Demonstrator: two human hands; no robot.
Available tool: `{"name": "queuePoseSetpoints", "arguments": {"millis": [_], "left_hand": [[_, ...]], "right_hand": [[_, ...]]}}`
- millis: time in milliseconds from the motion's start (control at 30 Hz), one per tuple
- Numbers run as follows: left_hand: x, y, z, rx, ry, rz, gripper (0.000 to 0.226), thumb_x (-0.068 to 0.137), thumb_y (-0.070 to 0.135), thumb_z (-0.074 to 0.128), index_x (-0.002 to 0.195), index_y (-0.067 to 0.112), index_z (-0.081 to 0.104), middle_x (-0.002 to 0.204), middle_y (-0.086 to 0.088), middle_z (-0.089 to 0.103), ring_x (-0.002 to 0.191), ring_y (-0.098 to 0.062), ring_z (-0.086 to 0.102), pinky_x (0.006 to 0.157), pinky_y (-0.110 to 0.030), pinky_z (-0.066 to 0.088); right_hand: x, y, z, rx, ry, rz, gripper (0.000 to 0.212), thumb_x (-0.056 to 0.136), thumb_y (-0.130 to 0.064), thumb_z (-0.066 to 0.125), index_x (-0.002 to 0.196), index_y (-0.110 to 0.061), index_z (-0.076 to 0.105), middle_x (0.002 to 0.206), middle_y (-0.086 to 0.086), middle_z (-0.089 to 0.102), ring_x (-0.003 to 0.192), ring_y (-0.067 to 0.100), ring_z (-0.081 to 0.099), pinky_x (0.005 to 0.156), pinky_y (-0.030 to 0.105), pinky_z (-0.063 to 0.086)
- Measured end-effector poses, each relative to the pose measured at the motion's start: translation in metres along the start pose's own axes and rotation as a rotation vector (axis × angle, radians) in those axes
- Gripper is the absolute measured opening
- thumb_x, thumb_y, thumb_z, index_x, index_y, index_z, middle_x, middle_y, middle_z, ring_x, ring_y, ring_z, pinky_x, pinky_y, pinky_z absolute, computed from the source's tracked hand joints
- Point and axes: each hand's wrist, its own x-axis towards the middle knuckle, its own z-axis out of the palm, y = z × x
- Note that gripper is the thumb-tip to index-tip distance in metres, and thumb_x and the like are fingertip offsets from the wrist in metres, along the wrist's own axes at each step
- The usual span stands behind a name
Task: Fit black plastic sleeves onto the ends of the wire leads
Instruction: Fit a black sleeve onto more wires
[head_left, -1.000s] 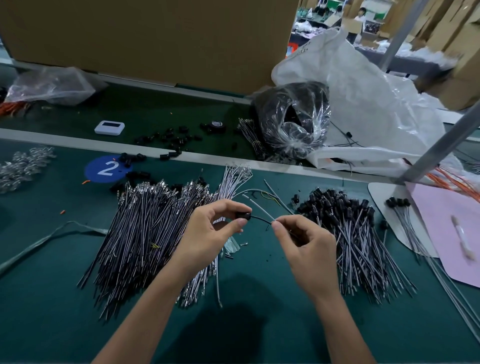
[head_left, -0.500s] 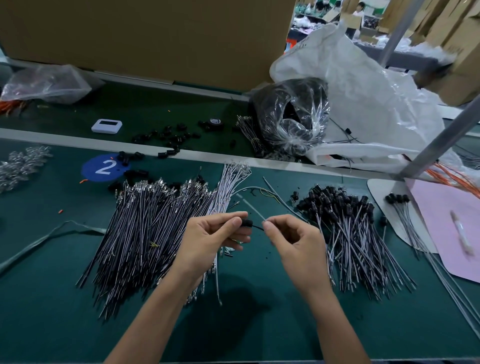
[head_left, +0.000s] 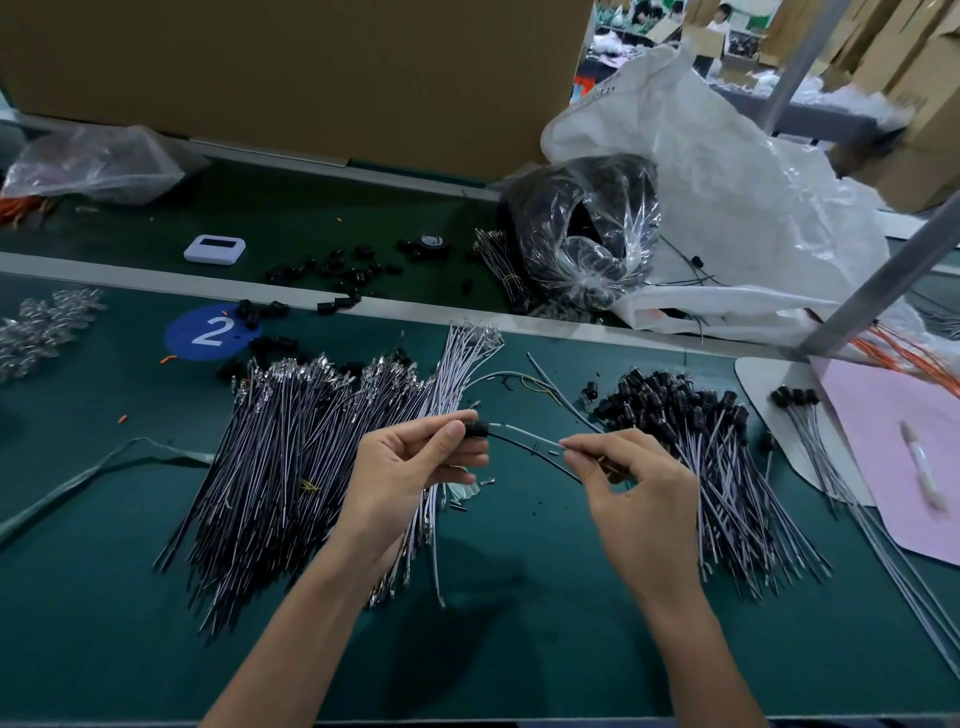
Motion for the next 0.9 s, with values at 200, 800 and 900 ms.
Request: {"name": "queuePoseSetpoints", "arguments": {"millis": [200,800,900], "left_hand": [[-0.0005,0.0008,-0.0009,0.001,-0.004,0.006,0.018,0.078,0.017,0.065,0.090,0.014,0.079,0.086,-0.019,0.075,0.074,-0.023,0.074,0.060,-0.023,0.057],[-0.0013,-0.0069,0.0072,0.051,-0.068,-0.009,0.019,0.077,0.018,0.067,0.092,0.015,0.078,0.084,-0.017,0.075,0.071,-0.021,0.073,0.062,-0.022,0.057],[-0.0021,-0.0076,0.0089,0.055,-0.089,-0.008,0.017,0.077,0.018,0.067,0.089,0.016,0.079,0.084,-0.016,0.075,0.071,-0.021,0.073,0.061,-0.022,0.056]], "right_hand": [[-0.0005,-0.0004,0.0007,0.022,-0.020,0.014,0.017,0.078,-0.003,0.078,0.083,-0.020,0.077,0.078,-0.013,0.066,0.075,0.004,0.059,0.069,0.008,0.041],[0.0009,0.0055,0.0048,0.005,-0.178,0.016,0.015,0.090,-0.006,0.066,0.079,-0.015,0.069,0.078,-0.012,0.061,0.079,0.008,0.053,0.068,0.017,0.038],[0.0015,0.0023,0.0055,0.050,-0.177,-0.015,0.009,0.086,-0.006,0.071,0.084,-0.015,0.071,0.078,-0.009,0.065,0.074,0.009,0.058,0.066,0.013,0.040]]}}
